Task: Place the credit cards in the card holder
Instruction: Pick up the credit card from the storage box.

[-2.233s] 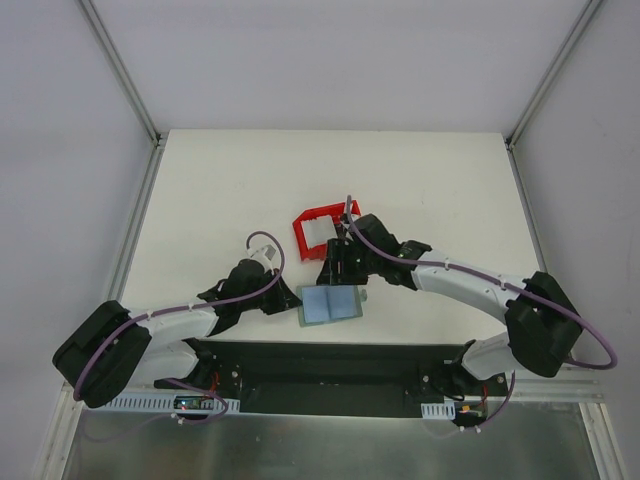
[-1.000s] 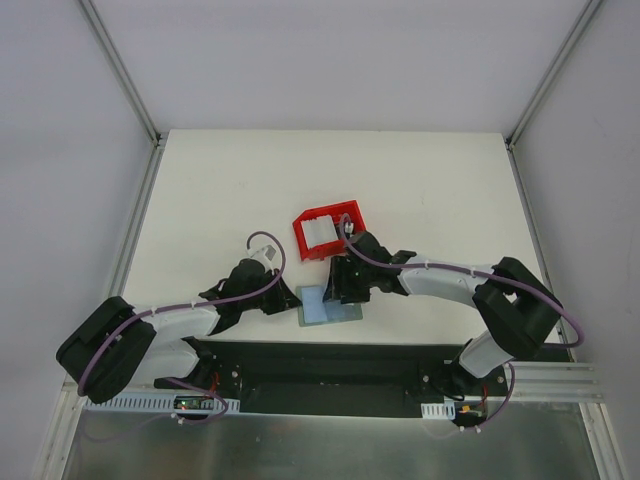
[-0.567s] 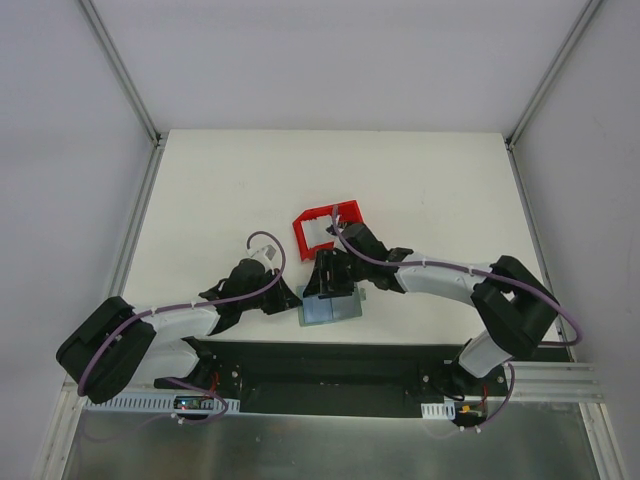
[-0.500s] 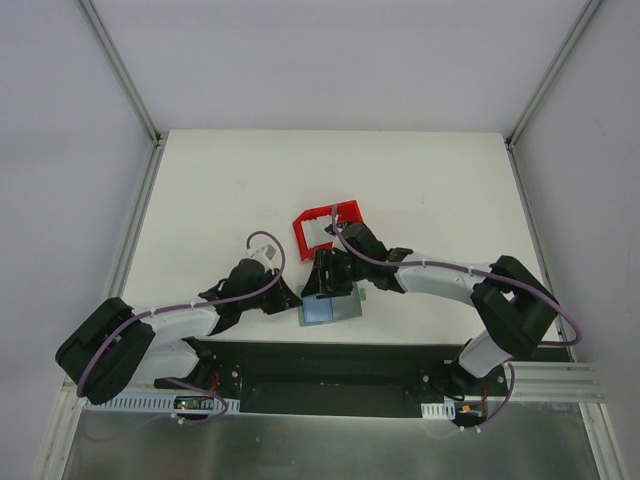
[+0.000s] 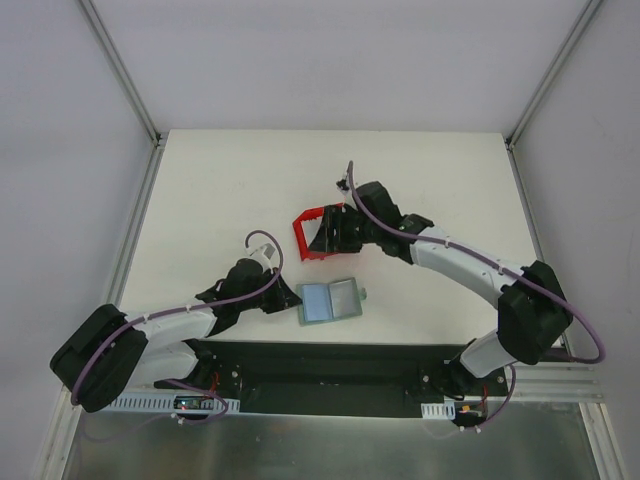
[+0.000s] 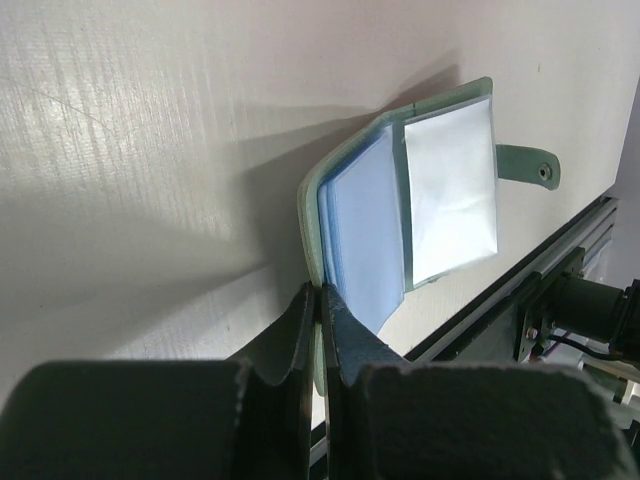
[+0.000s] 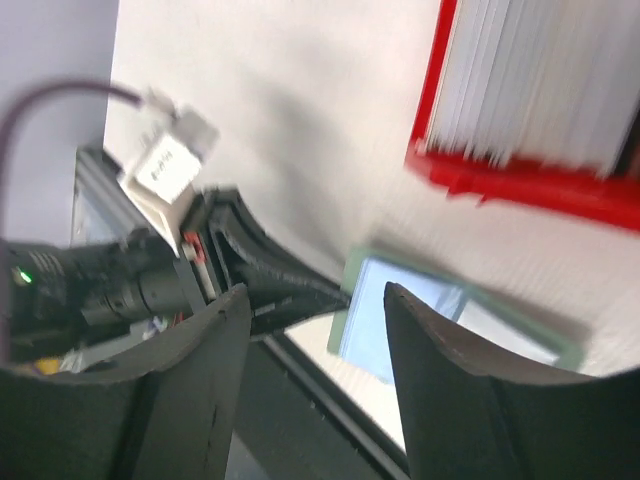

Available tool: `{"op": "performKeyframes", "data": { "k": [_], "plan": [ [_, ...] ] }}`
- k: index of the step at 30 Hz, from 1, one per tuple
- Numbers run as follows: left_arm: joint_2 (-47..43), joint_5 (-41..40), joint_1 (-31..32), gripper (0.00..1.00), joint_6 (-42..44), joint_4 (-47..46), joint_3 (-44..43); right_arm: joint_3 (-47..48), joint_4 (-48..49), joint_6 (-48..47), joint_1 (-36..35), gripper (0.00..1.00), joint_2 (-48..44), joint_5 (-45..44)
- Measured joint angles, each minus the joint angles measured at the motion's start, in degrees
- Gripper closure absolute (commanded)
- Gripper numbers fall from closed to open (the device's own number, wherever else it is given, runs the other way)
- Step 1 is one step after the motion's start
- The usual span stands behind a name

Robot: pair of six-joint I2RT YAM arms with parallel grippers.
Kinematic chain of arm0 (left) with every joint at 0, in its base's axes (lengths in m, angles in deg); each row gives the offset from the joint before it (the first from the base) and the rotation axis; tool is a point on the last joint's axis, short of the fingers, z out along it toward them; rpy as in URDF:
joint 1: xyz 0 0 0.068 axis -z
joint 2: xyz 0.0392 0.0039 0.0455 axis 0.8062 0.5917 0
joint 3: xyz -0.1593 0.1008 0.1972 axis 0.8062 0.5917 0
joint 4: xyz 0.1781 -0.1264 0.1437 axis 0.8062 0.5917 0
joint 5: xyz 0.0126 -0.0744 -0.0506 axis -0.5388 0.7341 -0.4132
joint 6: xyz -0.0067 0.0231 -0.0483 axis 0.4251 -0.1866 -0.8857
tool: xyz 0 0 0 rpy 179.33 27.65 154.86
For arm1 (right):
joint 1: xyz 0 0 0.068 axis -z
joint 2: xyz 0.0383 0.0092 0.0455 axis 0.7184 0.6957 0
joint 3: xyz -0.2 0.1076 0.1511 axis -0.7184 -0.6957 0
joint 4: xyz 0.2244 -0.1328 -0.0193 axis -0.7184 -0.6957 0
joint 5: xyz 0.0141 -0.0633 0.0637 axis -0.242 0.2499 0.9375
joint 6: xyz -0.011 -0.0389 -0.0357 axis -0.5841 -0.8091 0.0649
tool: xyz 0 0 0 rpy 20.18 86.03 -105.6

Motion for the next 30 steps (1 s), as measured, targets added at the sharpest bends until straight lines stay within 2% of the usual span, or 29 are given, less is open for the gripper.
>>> {"op": "performKeyframes", "data": {
  "k": [6,12,18,30],
  "plan": [
    [-0.6,0.0,0.0,1.0,1.2,0.9,-0.4,14.8,-9.7,-7.5,3.2,0.38,3.4,-8.6],
    [-0.6,0.1,0.0,1.0,1.6,1.7,-1.0,22.9,-14.5,-11.8,7.2,0.26,14.2,-10.2],
    [-0.3,0.2,0.0,1.0,2.1,1.7,-1.8,26.8,-18.2,-14.4,9.0,0.23,22.9,-8.8],
    [1.0,0.3,0.0,1.0,2.4,1.7,-2.0,30.2,-18.2,-15.0,10.4,0.21,29.2,-3.3]
  ]
}}
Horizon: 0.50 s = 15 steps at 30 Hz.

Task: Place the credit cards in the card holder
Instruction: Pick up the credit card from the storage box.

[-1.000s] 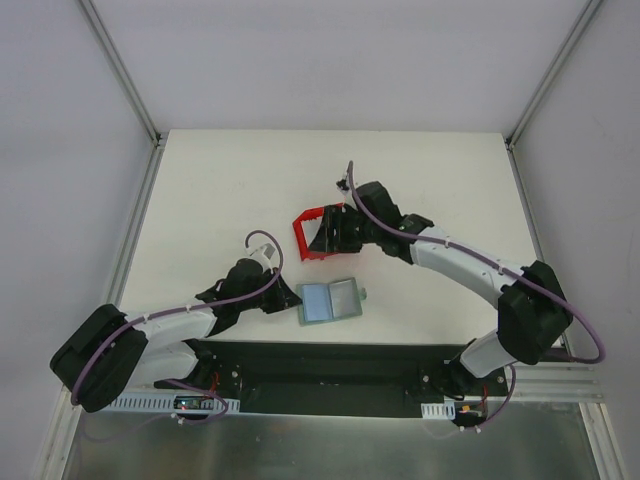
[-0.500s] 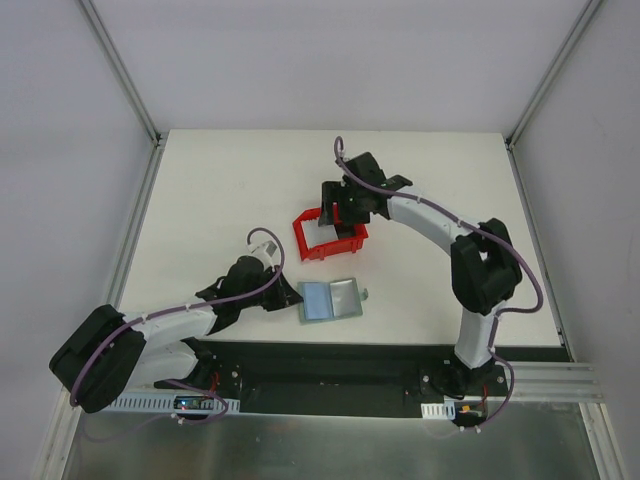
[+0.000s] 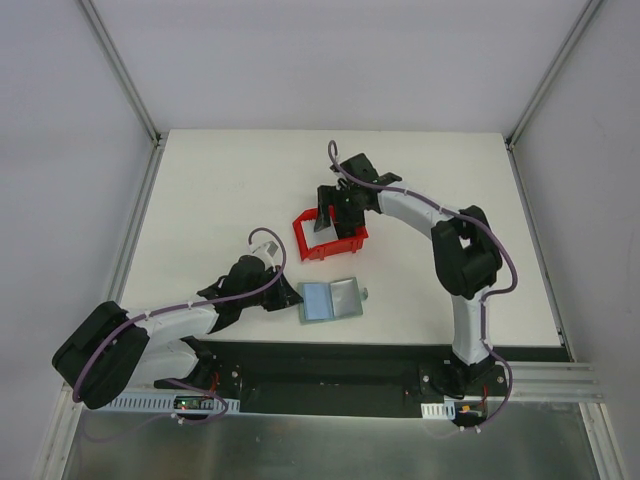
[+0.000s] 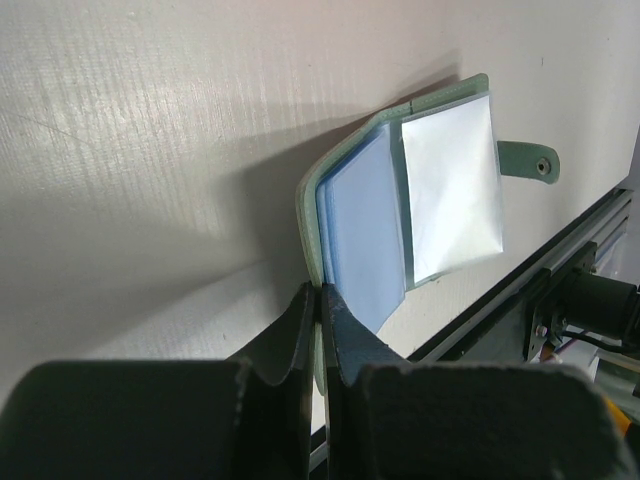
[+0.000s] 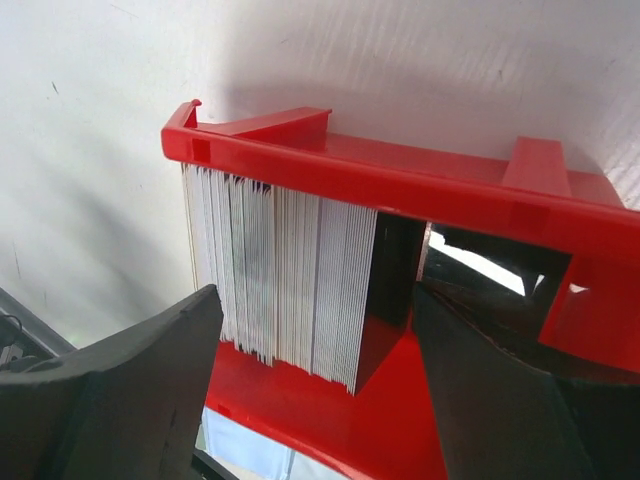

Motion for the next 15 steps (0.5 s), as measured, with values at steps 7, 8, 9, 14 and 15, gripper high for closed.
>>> {"op": "performKeyframes", "data": {
  "k": [7,8,9,14,15],
  "plan": [
    [0.0,0.0,-0.2,1.0,0.0,0.0,0.0,1.6,0.5,0.0,0.3,0.21,2.9,4.0],
    [0.0,0.0,-0.4,1.0,0.0,0.0,0.0,1.6,0.5,0.0,0.3,0.22,3.0,4.4],
    [0.0,0.0,-0.4,1.0,0.0,0.0,0.0,1.6,0.7,0.0,0.5,0.23,3.1,4.8],
    [0.0,0.0,-0.4,1.0,0.0,0.0,0.0,1.6,1.1,0.2,1.0,0.32,3.1,6.5],
    [0.0,0.0,-0.4,1.0,0.0,0.0,0.0,1.6,1.2,0.3,1.1,0.34,3.1,6.7]
  ]
}}
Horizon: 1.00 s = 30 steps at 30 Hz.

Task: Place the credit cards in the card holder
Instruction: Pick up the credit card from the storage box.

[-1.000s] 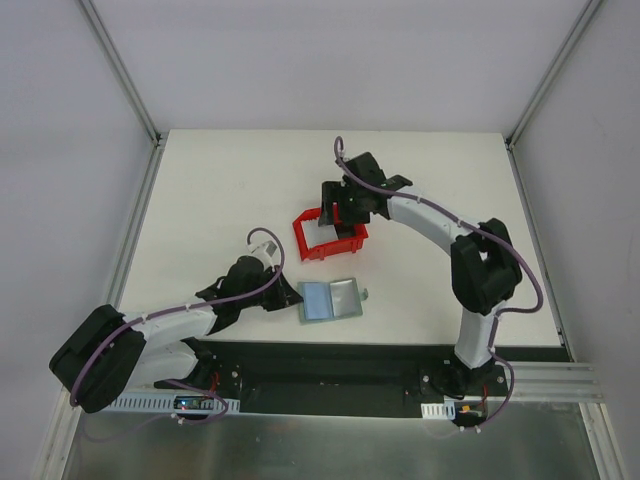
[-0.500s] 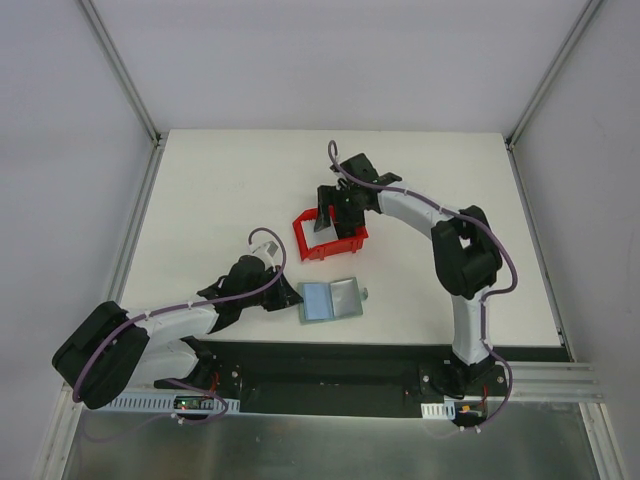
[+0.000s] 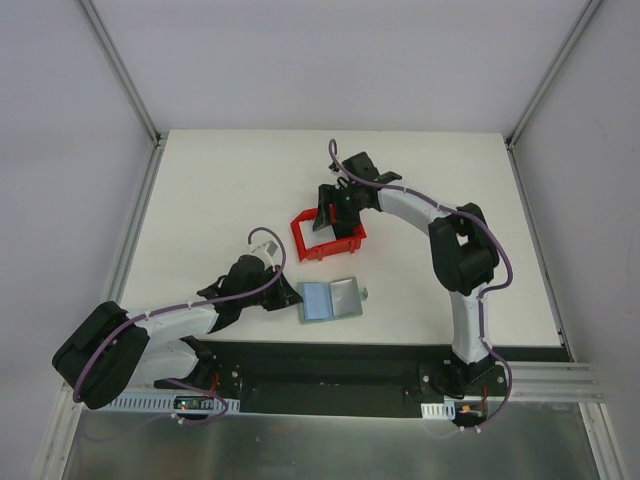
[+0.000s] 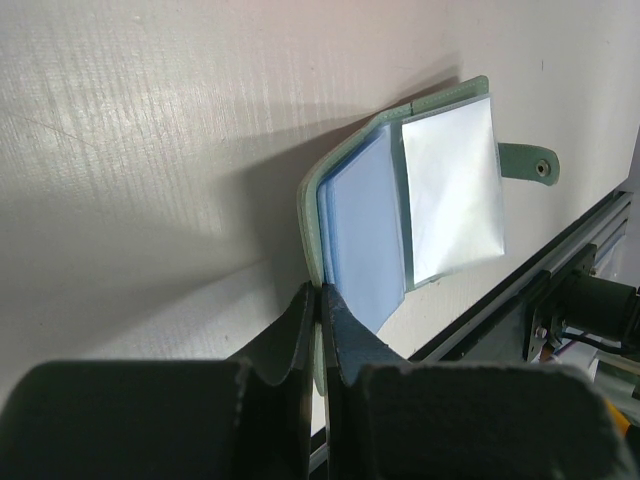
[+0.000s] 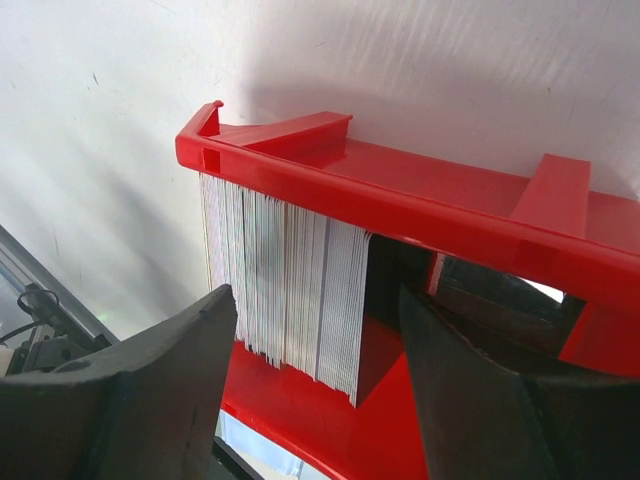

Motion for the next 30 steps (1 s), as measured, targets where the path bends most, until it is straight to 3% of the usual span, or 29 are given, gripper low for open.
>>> {"op": "performKeyframes", "data": {
  "k": [7,26,30],
  "plan": [
    [0.0,0.0,0.0,1.0,0.0,0.0,0.0,0.0,0.3,0.0,0.1,0.44,0.0,0.8],
    [1.2,1.1,-0.4,1.0,0.0,-0.3,-0.1,-1.2,1.2,0.4,0.5,0.59,-0.7,1.0],
    [1.2,1.2,-0.4,1.0,0.0,-0.3,-0.1,-1.2,1.2,0.4,0.7,0.66,-1.2,1.0]
  ]
}}
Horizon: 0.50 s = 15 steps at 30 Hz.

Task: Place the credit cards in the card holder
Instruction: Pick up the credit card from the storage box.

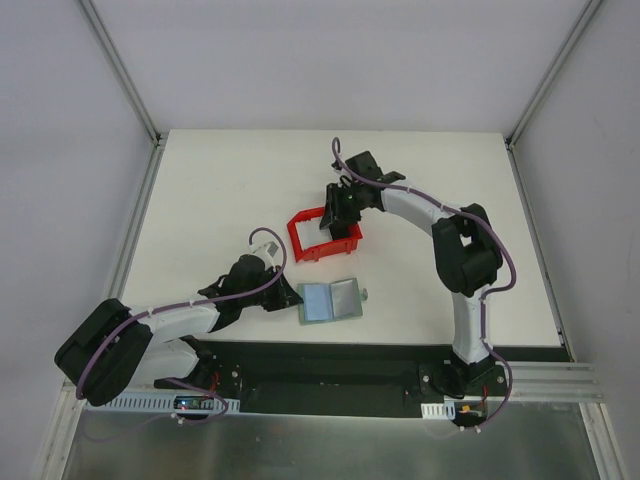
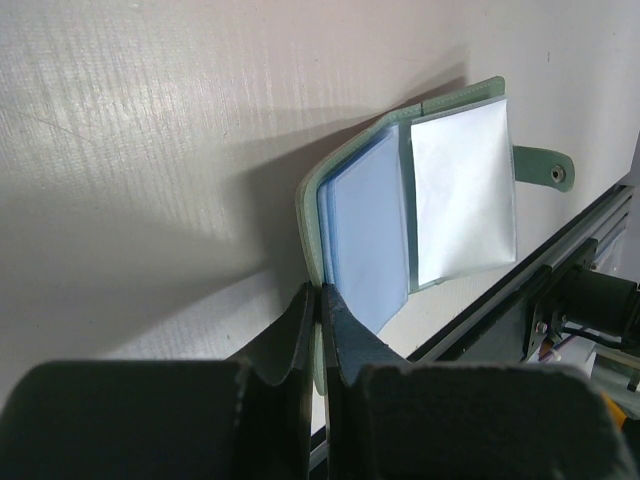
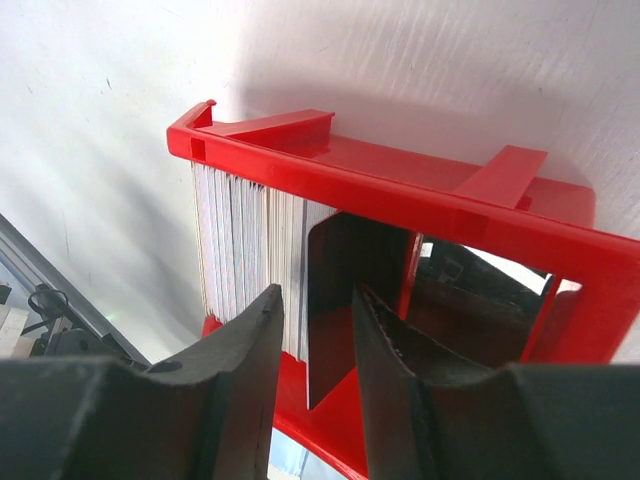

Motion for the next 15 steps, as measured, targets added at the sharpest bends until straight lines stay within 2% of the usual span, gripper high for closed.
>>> {"op": "performKeyframes", "data": {
  "k": [6,11,15],
  "plan": [
    [0.4,0.1,0.0,1.0,0.0,-0.2,0.0,-0.2,0.0,0.0,0.4,0.8,0.0,0.0],
    [0.5,0.1,0.0,1.0,0.0,-0.2,0.0,-0.3,0.0,0.0,0.9,0.83,-0.3,0.0],
    [0.5,0.2,0.0,1.0,0.0,-0.2,0.0,-0.3,0.0,-0.1,1.1,0.91,-1.1,-0.1]
  ]
}}
